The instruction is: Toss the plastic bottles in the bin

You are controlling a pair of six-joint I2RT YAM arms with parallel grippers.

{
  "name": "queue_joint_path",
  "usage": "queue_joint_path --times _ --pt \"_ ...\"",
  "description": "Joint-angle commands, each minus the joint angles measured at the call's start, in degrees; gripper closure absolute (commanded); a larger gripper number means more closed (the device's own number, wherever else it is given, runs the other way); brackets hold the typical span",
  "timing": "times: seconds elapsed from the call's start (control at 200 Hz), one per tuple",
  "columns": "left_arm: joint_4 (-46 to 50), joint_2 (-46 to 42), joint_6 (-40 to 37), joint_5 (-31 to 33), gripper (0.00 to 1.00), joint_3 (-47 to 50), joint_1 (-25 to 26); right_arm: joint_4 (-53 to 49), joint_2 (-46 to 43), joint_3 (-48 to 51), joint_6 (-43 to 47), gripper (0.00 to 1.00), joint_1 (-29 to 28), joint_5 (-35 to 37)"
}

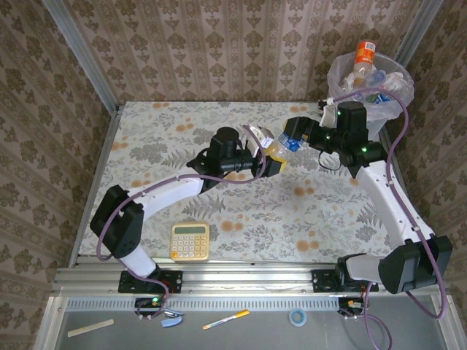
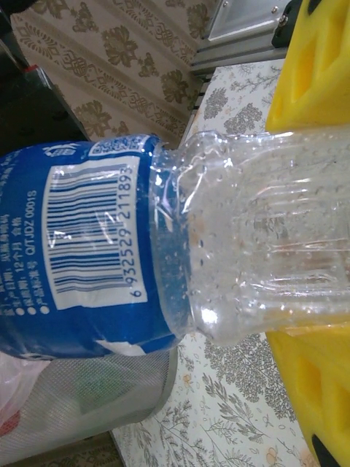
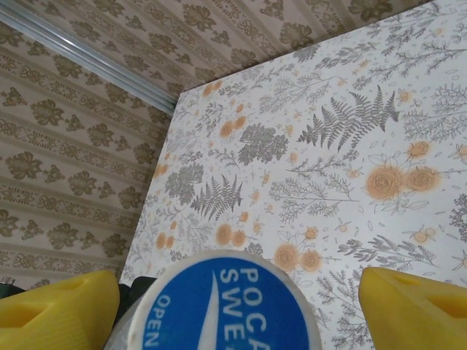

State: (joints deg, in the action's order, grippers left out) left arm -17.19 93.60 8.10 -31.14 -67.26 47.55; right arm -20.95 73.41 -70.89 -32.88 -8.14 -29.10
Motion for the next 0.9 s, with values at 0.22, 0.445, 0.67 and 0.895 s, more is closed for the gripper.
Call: queue_joint_path --times 0.22,0.445,0.67,0.895 --pt "4.1 -0.8 -7.2 6.3 0.60 -4.8 1.3 -1.8 -1.4 0.7 -2.9 0.26 -0.4 -3.6" --pt "4.1 0.2 -8.1 6.3 0.60 -5.8 1.3 -3.3 -2.5 0.2 -3.8 0.38 -0.5 -5.3" --pt "1.4 -1.2 -9.1 6.0 0.36 -3.2 1.3 -4.3 -3.1 -1.0 -3.8 0.52 -0.6 -5.3" --pt "-0.1 -4.5 -5.8 6.8 0.00 0.3 -0.4 -8.3 -6.5 -7.2 2.9 0.57 0.9 4.9"
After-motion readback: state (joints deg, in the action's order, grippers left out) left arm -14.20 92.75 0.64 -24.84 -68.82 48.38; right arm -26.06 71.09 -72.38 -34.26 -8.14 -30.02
